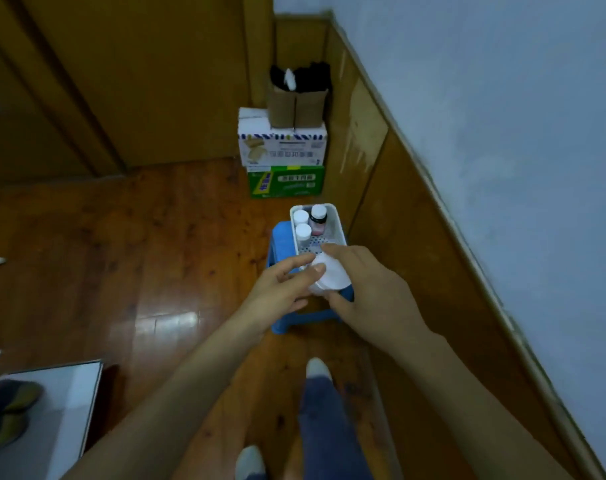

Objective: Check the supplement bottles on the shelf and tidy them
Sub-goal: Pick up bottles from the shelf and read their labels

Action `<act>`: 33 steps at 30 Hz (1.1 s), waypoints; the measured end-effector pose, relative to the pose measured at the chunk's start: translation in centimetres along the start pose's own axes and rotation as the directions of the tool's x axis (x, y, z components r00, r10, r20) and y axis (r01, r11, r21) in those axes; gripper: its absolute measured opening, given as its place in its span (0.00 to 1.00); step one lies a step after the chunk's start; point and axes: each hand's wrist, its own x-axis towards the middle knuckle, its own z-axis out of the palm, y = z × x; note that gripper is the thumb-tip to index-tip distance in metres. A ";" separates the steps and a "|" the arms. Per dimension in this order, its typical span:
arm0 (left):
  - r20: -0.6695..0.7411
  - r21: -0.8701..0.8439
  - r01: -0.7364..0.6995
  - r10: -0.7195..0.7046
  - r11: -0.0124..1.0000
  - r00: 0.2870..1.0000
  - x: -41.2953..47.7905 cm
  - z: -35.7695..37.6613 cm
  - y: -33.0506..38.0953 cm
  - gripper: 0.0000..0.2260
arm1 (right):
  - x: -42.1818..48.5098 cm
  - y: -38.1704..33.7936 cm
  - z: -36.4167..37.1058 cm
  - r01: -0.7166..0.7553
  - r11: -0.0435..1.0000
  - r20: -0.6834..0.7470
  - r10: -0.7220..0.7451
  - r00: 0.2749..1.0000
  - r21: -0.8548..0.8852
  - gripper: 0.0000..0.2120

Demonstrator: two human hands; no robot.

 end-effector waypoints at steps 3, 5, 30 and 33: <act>-0.028 0.117 -0.062 0.065 0.991 0.997 7.6 1.0 -0.6 0.22 | 6.2 5.1 1.0 -0.022 0.998 0.079 0.026 0.997 -0.052 0.24; -0.047 0.352 -0.166 0.195 0.921 0.980 13.3 1.3 -2.2 0.23 | 10.7 9.3 2.9 -0.082 0.993 0.161 0.094 0.982 -0.085 0.24; -0.064 0.996 0.059 0.082 0.066 0.995 41.5 -1.7 -17.5 0.38 | 30.4 31.1 29.6 -0.398 0.917 0.256 0.393 0.883 -0.034 0.33; -0.022 0.999 0.014 0.256 0.035 0.966 41.0 -2.2 -17.1 0.43 | 29.9 30.8 29.1 -0.434 0.901 0.241 0.420 0.875 0.003 0.36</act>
